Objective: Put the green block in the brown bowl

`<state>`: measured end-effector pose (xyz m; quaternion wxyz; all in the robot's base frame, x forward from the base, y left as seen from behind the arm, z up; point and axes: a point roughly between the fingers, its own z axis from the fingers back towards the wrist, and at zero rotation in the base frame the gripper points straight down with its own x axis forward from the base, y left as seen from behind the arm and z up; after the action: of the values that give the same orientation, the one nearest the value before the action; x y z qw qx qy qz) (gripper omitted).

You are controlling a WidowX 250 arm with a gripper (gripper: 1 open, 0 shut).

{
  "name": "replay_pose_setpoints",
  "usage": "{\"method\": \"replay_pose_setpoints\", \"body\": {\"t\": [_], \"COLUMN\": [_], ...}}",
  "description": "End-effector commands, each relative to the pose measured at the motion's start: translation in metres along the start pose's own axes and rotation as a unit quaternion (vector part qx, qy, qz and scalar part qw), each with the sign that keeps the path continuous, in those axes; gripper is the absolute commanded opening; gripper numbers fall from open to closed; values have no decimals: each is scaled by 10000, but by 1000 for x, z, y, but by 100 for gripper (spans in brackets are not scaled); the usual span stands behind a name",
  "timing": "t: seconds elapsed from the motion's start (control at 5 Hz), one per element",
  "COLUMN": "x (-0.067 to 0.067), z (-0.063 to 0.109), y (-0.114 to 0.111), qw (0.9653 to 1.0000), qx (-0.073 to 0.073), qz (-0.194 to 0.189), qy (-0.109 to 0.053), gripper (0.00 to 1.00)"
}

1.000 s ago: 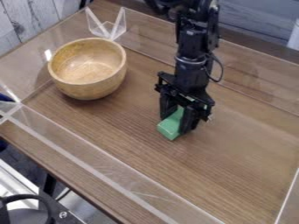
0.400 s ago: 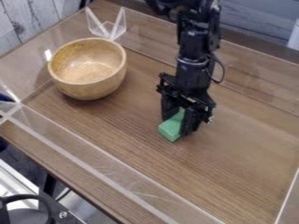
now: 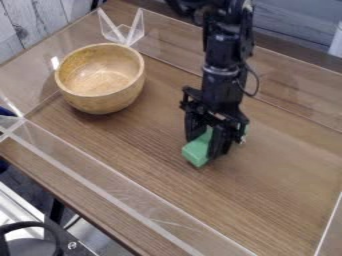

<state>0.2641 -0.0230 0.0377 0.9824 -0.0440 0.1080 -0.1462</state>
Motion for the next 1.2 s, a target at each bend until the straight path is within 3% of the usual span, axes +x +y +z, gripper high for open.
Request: {"method": "replay_pose_setpoints", "body": {"t": [0.0,0.2,0.4,0.8,1.0], "x": [1,-3,-14,-46,-61], "z": [54,91,117,131,124], "y": [7,23,51,133,168], "qw": [9976,9948,9914,9822,9788], "qx": [161,219,275,303,349], "qz": [180,437,732,1516,1736], "qy": [-641,-898,-1050,-1069,-1031], "gripper": [0,0,0,0,0]}}
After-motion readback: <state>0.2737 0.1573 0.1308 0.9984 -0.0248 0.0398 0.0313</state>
